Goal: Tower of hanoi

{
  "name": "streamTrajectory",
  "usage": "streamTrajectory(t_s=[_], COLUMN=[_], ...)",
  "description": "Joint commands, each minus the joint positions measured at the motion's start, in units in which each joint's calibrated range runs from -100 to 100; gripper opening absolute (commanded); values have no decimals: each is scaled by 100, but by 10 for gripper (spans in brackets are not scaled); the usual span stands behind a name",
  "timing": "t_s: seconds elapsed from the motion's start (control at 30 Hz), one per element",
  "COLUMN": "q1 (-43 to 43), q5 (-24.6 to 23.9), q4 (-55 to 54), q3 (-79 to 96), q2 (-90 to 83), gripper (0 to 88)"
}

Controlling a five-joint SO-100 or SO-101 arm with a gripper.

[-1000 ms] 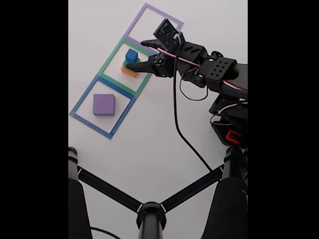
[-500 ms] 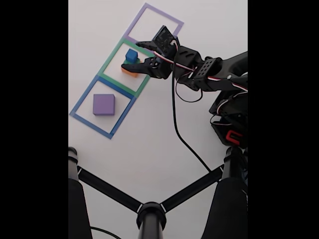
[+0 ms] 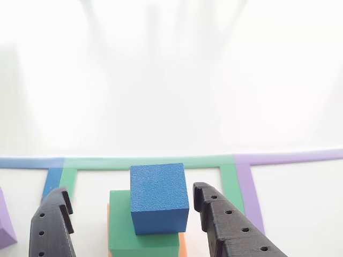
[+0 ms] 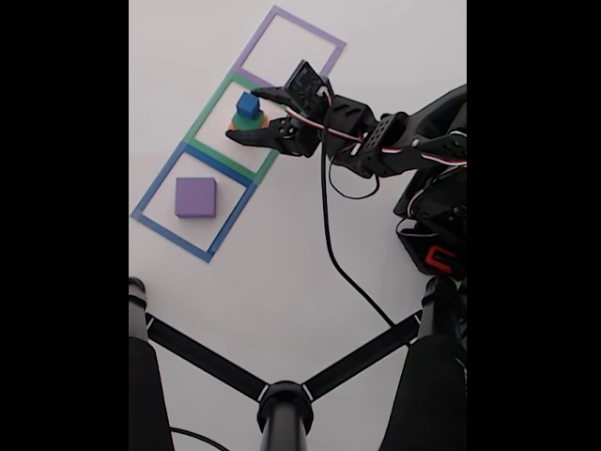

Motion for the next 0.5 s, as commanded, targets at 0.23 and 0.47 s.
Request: streamTrajectory(t_s=[0.23, 0.47], q1=[-90, -97], q5=[0, 0], q4=[-168, -176], q3=[-194, -194], q2=[68, 108], gripper=[96, 27])
